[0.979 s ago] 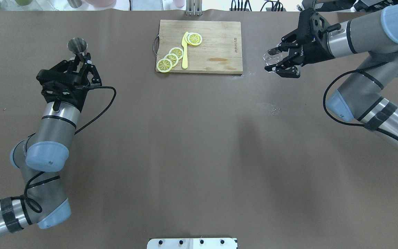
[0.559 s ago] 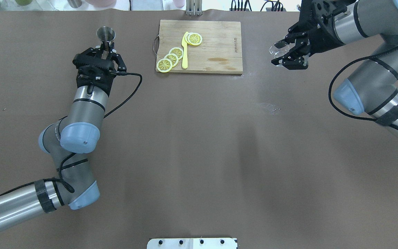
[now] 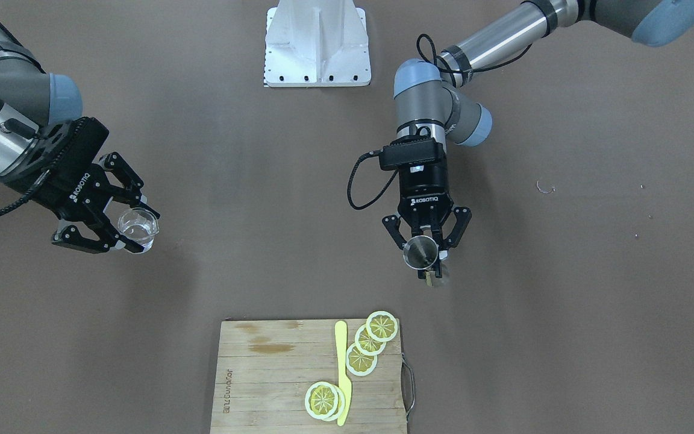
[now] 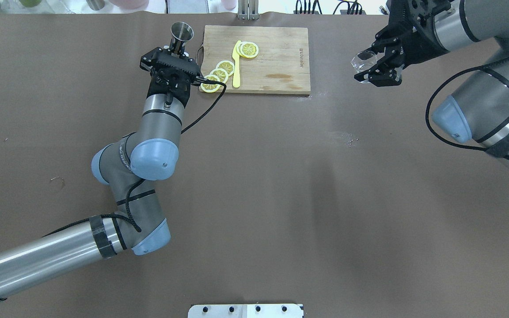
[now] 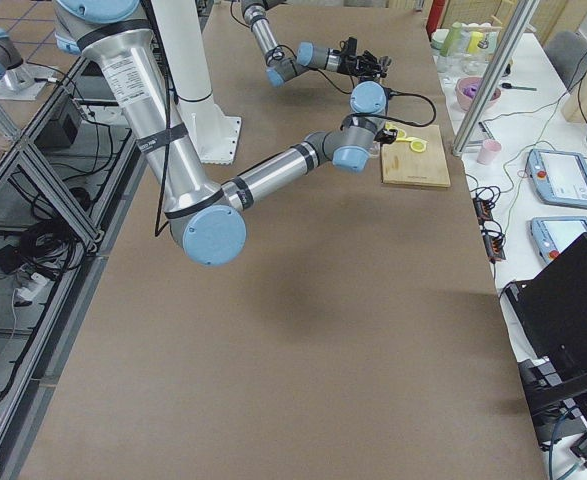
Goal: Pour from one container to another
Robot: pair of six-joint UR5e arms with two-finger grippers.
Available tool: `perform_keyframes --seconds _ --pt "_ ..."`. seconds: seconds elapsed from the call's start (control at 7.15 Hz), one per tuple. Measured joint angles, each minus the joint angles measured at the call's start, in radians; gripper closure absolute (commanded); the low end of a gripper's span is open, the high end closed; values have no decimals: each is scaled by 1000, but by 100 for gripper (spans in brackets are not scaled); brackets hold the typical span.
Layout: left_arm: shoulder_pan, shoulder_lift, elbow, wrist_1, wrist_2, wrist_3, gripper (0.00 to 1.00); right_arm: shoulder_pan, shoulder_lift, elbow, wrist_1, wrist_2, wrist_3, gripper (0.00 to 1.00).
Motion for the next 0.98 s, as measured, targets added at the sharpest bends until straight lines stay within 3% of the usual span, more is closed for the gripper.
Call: perform_keyframes --seconds 0.28,0.56,0.98 --pt "13 -101 30 118 0 0 100 -4 9 41 -98 -2 23 100" --pt "23 -209 114 171 -3 0 100 -5 18 139 -318 -9 33 100" --pt "60 -340 203 277 -1 -8 100 -13 8 254 -485 -109 43 100"
